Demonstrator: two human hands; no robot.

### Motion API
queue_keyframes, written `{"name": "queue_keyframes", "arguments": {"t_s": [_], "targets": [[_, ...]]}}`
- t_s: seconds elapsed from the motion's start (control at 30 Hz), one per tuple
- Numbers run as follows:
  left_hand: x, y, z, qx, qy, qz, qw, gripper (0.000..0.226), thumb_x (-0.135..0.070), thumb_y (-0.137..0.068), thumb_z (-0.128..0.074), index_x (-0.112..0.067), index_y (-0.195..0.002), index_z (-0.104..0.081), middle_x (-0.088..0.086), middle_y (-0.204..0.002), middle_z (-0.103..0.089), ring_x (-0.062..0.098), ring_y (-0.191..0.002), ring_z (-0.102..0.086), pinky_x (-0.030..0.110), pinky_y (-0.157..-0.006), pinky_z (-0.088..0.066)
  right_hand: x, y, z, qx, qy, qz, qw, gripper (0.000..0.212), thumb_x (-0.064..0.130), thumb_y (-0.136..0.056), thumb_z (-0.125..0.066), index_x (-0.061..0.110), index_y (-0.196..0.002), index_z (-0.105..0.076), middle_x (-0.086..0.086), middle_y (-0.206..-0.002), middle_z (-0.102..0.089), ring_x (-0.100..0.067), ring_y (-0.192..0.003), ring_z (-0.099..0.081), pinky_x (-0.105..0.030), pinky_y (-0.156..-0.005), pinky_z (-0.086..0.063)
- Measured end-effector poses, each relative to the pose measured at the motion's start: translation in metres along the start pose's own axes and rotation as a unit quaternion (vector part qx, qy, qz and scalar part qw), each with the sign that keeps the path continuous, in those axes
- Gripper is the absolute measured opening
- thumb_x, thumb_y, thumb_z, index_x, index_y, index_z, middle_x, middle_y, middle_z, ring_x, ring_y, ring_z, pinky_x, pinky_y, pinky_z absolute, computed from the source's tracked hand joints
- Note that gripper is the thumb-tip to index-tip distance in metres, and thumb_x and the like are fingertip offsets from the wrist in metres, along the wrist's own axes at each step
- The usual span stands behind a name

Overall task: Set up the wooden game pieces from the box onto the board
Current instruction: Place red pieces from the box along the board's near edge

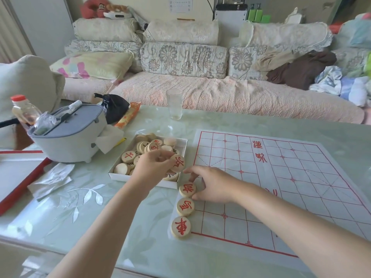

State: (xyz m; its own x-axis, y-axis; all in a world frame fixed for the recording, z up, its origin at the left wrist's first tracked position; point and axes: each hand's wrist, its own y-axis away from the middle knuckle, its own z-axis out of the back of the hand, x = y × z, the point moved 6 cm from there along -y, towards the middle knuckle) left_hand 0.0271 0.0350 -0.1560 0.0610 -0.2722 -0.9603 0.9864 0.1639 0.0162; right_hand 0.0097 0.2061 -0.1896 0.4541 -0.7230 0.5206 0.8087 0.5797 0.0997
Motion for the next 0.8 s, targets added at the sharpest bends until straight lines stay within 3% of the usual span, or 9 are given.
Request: {"name": "queue_keyframes", "arguments": {"t_s": [0.13,0.27,0.33,0.4,0.47,0.53,0.63,0.7,0.8], "targets": [[-0.002,0.000,-0.004,0.001,0.026,0.004,1.000,0.010,-0.016,-0.086,-0.070,-0.016,-0.096,-0.071,0.000,-0.075,-0.074,0.005,-0.056,-0.067,0.016,-0.053,-0.051,0.001,-0.004,0.025,-0.069,-0.152,-0.019,0.986,0.051,0.024,-0.088,-0.070,0.036,-0.134,-0.052,0.015,-0.115,-0.060,0.003,-0.068,-0.052,-0.021,-0.072,-0.046],[-0.012,0.002,-0.015,0.013,0.052,-0.009,0.999,0.010,-0.018,-0.087,-0.070,-0.014,-0.097,-0.070,0.002,-0.077,-0.075,0.012,-0.067,-0.072,0.018,-0.058,-0.053,0.007,-0.005,0.046,-0.126,-0.277,-0.020,0.952,0.036,0.005,-0.097,-0.060,0.017,-0.130,-0.057,-0.003,-0.106,-0.063,-0.017,-0.068,-0.060,-0.011,-0.045,-0.039],[-0.016,0.001,-0.022,0.019,0.068,-0.010,0.997,0.012,-0.018,-0.088,-0.069,-0.012,-0.098,-0.069,0.004,-0.079,-0.076,0.019,-0.075,-0.073,0.027,-0.068,-0.058,0.008,-0.004,0.047,-0.136,-0.283,-0.013,0.949,0.036,-0.001,-0.095,-0.060,0.013,-0.129,-0.059,-0.011,-0.104,-0.063,-0.021,-0.067,-0.060,-0.010,-0.045,-0.040],[-0.016,-0.001,-0.027,0.015,0.083,0.001,0.996,0.014,-0.018,-0.088,-0.069,-0.008,-0.099,-0.068,0.008,-0.083,-0.075,0.024,-0.078,-0.073,0.035,-0.076,-0.057,0.006,-0.003,0.049,-0.134,-0.279,-0.008,0.951,0.039,-0.002,-0.092,-0.064,0.013,-0.127,-0.060,-0.008,-0.102,-0.063,-0.019,-0.068,-0.060,-0.011,-0.050,-0.043],[-0.018,-0.003,-0.030,0.006,0.100,0.012,0.995,0.014,-0.017,-0.087,-0.069,-0.006,-0.096,-0.068,0.010,-0.082,-0.075,0.019,-0.070,-0.073,0.026,-0.065,-0.058,0.004,-0.001,0.053,-0.128,-0.262,-0.008,0.956,0.044,-0.001,-0.087,-0.071,0.015,-0.126,-0.061,0.001,-0.097,-0.066,-0.014,-0.068,-0.059,-0.013,-0.055,-0.045],[-0.023,-0.003,-0.036,0.004,0.108,0.009,0.994,0.014,-0.018,-0.087,-0.070,-0.005,-0.093,-0.068,0.007,-0.076,-0.074,0.011,-0.060,-0.070,0.015,-0.050,-0.049,0.001,0.001,0.059,-0.128,-0.255,-0.008,0.958,0.045,0.003,-0.084,-0.077,0.017,-0.124,-0.063,0.007,-0.086,-0.067,-0.011,-0.065,-0.057,-0.014,-0.060,-0.047],[-0.032,-0.004,-0.045,0.009,0.101,-0.003,0.995,0.016,-0.022,-0.087,-0.070,-0.006,-0.091,-0.069,0.004,-0.071,-0.073,0.008,-0.054,-0.067,0.013,-0.045,-0.044,0.001,0.006,0.068,-0.133,-0.229,0.003,0.964,0.039,0.012,-0.082,-0.081,0.024,-0.117,-0.068,0.014,-0.084,-0.069,-0.011,-0.063,-0.056,-0.020,-0.062,-0.046],[-0.034,-0.007,-0.054,0.026,0.056,-0.014,0.998,0.016,-0.027,-0.090,-0.066,-0.012,-0.095,-0.069,0.000,-0.075,-0.074,0.012,-0.061,-0.069,0.018,-0.049,-0.047,-0.005,0.011,0.076,-0.141,-0.198,-0.002,0.970,0.035,0.015,-0.079,-0.083,0.026,-0.110,-0.070,0.014,-0.093,-0.068,-0.006,-0.058,-0.055,-0.012,-0.056,-0.041],[-0.035,-0.008,-0.069,0.055,-0.155,-0.091,0.982,0.013,-0.032,-0.092,-0.059,-0.025,-0.098,-0.068,-0.010,-0.084,-0.071,0.010,-0.074,-0.067,0.026,-0.066,-0.053,-0.026,0.029,0.087,-0.162,-0.117,-0.045,0.979,0.032,0.023,-0.077,-0.084,0.025,-0.106,-0.070,0.014,-0.092,-0.065,0.005,-0.053,-0.051,-0.008,-0.051,-0.034]]}}
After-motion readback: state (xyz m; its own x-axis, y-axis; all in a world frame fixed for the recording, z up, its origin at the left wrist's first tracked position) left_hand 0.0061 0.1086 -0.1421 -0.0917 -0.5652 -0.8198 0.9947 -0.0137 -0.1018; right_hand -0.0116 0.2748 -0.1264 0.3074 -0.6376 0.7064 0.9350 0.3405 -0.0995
